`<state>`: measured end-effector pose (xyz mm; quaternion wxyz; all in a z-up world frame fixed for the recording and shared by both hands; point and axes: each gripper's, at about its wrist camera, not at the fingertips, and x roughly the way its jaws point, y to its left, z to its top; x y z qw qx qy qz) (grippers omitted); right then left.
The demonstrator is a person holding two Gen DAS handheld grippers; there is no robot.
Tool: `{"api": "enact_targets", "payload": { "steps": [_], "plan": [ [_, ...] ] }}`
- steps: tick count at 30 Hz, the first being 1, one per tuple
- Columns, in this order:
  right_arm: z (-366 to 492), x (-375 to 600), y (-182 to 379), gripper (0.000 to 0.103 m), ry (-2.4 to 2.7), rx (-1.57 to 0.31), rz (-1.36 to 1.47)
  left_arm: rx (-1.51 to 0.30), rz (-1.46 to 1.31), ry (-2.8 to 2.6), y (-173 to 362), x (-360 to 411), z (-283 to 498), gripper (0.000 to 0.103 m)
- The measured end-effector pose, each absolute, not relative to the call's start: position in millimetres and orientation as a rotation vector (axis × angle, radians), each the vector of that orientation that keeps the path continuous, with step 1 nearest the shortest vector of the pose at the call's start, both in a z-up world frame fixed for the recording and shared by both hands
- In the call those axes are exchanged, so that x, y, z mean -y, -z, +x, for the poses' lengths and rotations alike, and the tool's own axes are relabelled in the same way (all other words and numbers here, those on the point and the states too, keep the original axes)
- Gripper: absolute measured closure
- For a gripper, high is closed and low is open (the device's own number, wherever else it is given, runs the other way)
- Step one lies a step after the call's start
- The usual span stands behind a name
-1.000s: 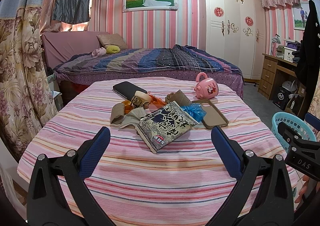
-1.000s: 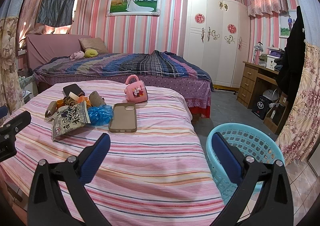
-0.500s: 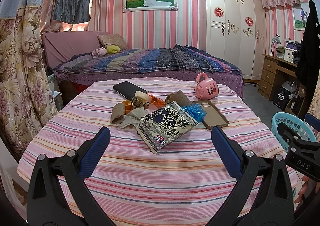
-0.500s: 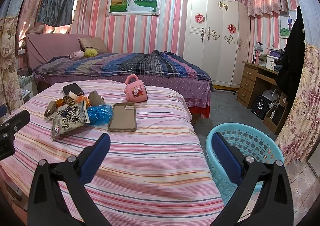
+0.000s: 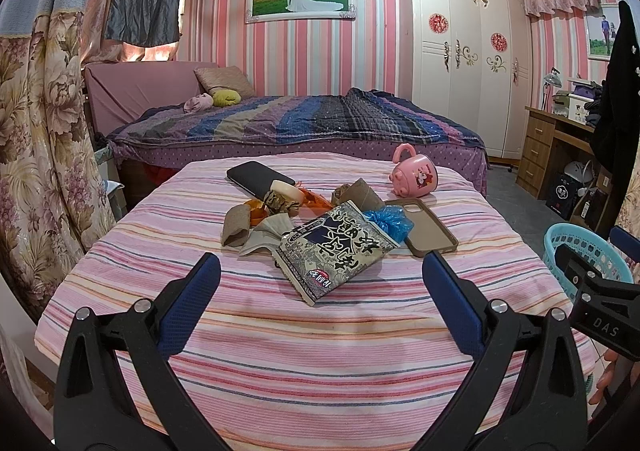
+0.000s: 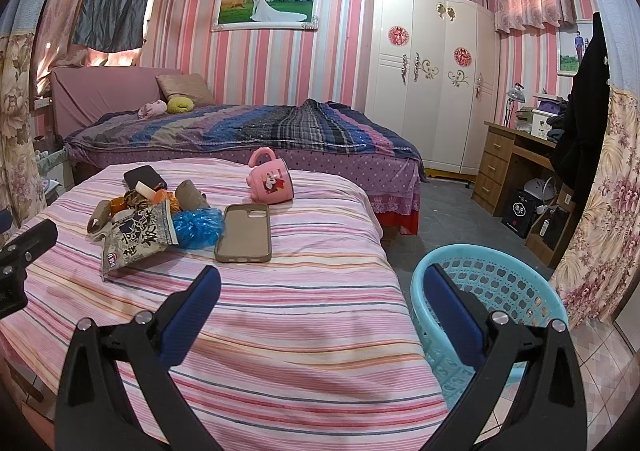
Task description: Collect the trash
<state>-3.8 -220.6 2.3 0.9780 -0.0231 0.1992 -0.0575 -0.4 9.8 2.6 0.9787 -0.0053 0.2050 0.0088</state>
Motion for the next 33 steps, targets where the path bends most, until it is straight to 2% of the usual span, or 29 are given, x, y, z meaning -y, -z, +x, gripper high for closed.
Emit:
{"api": "enact_targets", "payload": {
  "steps": [20, 33],
  "plan": [
    [-6, 235, -6, 0.004, 0.122, -0.413, -0.025, -0.418, -0.004, -0.035, -5, -14, 3, 0.005],
    [46, 227, -47, 0.004, 0.128, -0.401, -0.065, -0.372, 0.028, -0.038, -48, -27, 42, 0.005]
  ]
}}
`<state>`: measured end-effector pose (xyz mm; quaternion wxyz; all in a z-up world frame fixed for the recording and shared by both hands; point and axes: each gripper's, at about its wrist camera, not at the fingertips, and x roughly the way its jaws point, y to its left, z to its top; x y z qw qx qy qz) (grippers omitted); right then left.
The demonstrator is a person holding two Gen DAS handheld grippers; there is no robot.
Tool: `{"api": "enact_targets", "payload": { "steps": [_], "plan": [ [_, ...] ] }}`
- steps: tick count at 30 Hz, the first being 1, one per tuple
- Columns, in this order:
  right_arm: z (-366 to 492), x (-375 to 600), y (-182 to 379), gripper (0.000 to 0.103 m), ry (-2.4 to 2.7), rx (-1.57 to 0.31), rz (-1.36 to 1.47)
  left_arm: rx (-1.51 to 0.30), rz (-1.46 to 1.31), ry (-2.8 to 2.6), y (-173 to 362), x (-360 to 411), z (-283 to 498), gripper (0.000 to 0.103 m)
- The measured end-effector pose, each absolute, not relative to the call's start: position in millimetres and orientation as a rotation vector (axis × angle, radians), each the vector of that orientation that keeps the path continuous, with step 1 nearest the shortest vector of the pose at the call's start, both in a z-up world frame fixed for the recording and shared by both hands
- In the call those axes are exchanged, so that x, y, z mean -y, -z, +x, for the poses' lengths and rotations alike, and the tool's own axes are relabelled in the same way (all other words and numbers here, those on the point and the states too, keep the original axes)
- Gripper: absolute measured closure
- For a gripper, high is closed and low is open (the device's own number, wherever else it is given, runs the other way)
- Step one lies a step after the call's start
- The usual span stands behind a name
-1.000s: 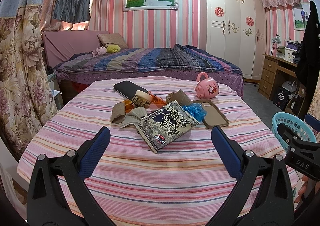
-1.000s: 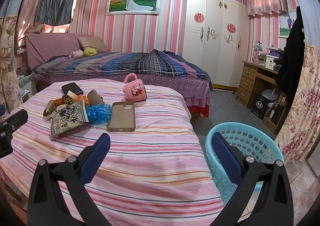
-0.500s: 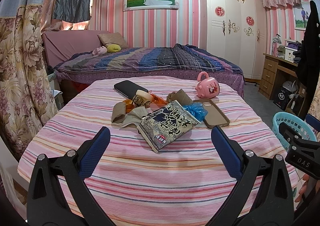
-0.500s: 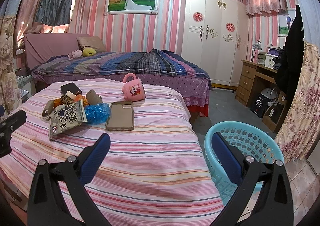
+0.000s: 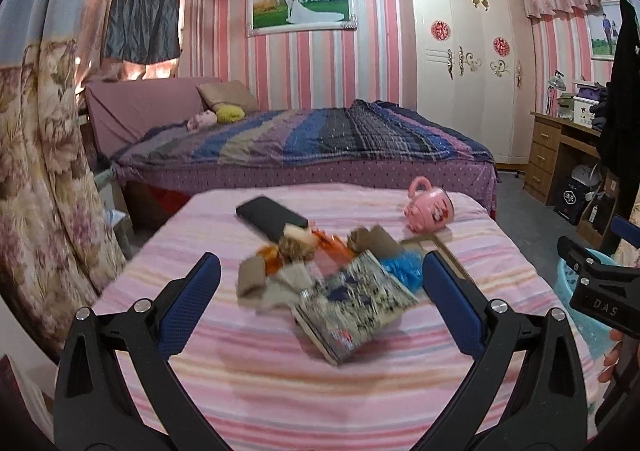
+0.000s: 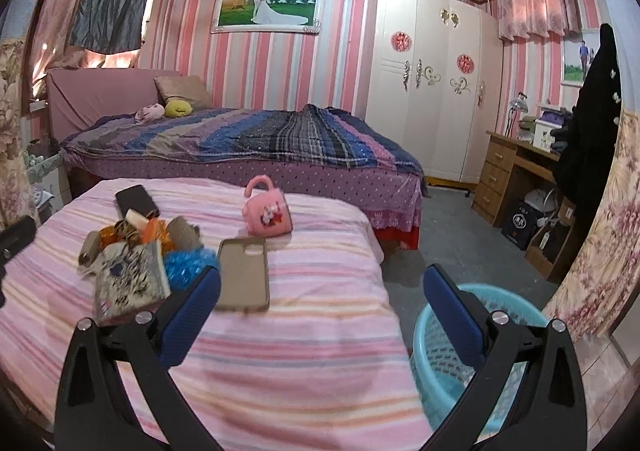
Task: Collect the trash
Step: 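Reach the left tool to the printed snack bag and grasp it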
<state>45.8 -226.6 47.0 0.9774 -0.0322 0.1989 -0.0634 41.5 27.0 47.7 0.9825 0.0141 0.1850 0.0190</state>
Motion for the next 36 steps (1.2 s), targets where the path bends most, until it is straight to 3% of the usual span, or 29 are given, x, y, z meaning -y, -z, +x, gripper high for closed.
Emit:
{"api": "enact_targets", "payload": {
  "steps": [9, 21, 36],
  "plan": [
    [99, 230, -49, 0.004, 0.125, -0.449, -0.020, -0.395, 0.035, -0.102, -41, -60, 88, 0.005],
    [131, 219, -3, 0.004, 0.065, -0.557, -0.035, -0.552, -0.017, -0.130, 11, -115, 115, 0.005],
    [135, 239, 8, 0.004, 0.137, -0.596, -0.039, -0.687, -0.023, 0.039, 50, -63, 139, 0.006]
  ]
}}
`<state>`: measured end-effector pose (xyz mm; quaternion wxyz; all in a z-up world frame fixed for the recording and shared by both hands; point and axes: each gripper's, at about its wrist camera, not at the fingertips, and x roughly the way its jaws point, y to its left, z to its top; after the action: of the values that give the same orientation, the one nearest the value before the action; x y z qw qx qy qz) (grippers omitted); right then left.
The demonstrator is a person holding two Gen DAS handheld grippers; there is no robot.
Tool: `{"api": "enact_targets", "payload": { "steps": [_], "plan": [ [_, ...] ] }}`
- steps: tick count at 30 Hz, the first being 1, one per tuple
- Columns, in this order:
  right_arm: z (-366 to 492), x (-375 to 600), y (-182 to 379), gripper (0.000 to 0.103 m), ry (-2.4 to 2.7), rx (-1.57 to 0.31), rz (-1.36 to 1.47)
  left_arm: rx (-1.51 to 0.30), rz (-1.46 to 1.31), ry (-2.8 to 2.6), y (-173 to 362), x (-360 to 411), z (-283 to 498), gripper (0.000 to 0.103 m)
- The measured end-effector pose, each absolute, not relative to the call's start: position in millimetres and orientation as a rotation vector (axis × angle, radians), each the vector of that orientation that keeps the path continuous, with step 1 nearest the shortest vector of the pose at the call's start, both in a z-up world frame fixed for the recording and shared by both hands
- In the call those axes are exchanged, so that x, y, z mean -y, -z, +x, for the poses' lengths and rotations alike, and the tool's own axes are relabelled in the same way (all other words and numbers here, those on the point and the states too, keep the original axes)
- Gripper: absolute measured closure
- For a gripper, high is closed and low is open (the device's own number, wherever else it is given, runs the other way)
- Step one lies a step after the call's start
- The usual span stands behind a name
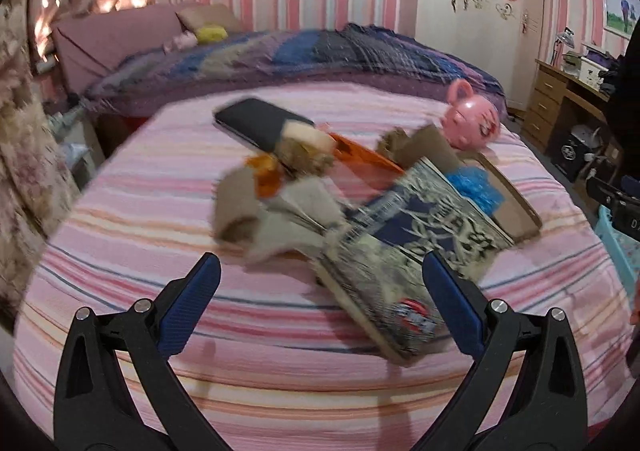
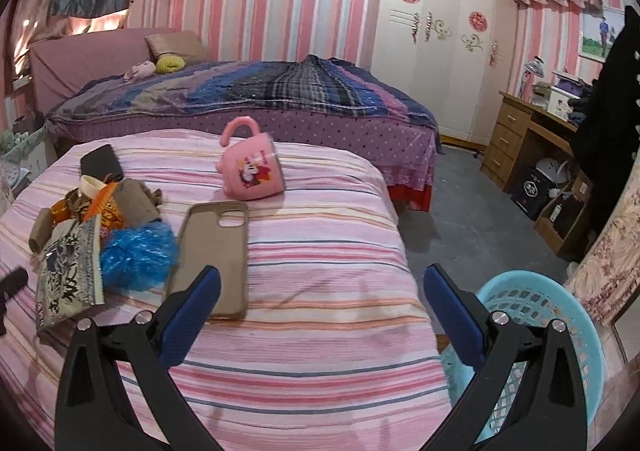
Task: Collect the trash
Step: 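Reach the left tool to the printed snack bag and grasp it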
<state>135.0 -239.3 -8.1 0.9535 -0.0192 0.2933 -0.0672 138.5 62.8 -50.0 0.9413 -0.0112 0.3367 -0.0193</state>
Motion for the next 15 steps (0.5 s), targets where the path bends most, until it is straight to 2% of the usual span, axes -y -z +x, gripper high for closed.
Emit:
{"api": "enact_targets", "payload": {
  "steps": [9, 15],
  "plan": [
    [138, 250, 12, 0.004, 0.138, -0.612, 0.007, -0.757, -0.027, 0.048, 65, -41, 152, 0.006],
    [139, 250, 15, 0.004, 0.134, -0.620, 0.014, -0.825, -0.035, 0.093, 73, -28, 161, 0.023]
  ]
}}
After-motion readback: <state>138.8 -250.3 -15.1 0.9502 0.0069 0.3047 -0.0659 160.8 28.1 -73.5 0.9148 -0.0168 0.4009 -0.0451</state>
